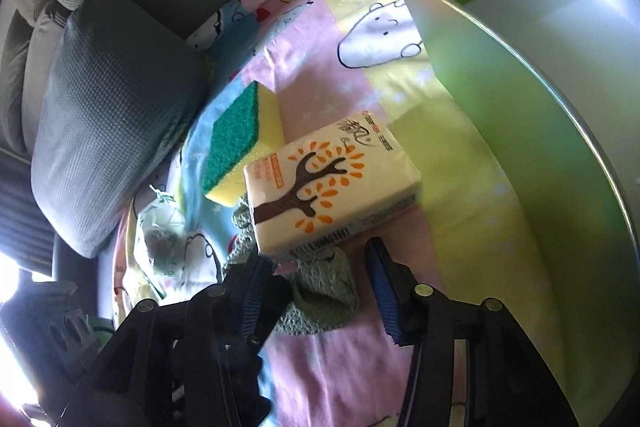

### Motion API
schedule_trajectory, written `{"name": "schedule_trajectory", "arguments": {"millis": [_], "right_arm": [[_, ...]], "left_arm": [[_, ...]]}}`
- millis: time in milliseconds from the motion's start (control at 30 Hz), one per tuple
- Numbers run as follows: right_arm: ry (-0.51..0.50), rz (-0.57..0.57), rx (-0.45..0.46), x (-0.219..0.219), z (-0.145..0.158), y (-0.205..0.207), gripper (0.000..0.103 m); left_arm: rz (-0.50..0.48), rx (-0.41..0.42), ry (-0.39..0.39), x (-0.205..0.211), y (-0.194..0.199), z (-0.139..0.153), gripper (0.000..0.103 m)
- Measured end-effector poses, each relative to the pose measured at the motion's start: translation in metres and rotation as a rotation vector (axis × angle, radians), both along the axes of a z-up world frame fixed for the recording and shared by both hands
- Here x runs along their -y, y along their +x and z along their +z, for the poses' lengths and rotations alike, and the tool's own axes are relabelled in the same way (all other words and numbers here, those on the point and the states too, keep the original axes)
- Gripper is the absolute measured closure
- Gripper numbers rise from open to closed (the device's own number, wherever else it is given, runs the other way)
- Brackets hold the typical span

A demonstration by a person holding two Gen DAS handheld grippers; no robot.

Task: Organize objects
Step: 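Lower the right gripper onto the grey-green knitted cloth and close on it, then lift the knitted cloth with the right gripper and carry it over the box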

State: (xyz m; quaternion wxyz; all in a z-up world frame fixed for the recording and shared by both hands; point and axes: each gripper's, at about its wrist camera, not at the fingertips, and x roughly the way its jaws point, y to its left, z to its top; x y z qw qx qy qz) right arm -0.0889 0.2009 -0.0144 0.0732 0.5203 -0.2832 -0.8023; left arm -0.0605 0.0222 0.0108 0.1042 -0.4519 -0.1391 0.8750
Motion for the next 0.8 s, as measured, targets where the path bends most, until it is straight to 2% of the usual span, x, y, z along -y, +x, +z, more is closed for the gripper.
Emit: {"name": "schedule_trajectory", "arguments": {"millis": [33, 167, 200, 233, 333, 467, 800], "right_arm": [[-0.012, 0.010, 0.004, 0.001, -0.001, -0.001, 0.067], [-0.070, 0.021, 0.020, -0.001, -0.009, -0.002, 0.072], [-0.070, 0.024, 0.023, 0.000, -0.008, -0.002, 0.072], [-0.074, 0.032, 0.025, 0.000, -0.008, -0.003, 0.072], [-0.131, 0.085, 0.039, 0.006, -0.010, -0.003, 0.072], [-0.058, 0.114, 0.012, 0.017, -0.001, 0.000, 0.072], [-0.095, 0.132, -0.064, 0.022, 0.020, 0.010, 0.072]], "left_arm": [[0.005, 0.006, -0.011, -0.001, 0.000, -0.001, 0.056], [-0.019, -0.007, -0.045, -0.006, 0.002, 0.001, 0.065], [-0.032, -0.009, -0.033, -0.007, 0.003, 0.001, 0.077], [-0.055, -0.001, 0.000, -0.008, 0.003, 0.001, 0.081], [-0.062, -0.001, -0.016, -0.013, 0.002, 0.004, 0.082], [-0.079, -0.020, -0.045, -0.017, 0.005, 0.009, 0.084], [-0.066, -0.063, -0.038, -0.012, 0.017, 0.030, 0.084]]}}
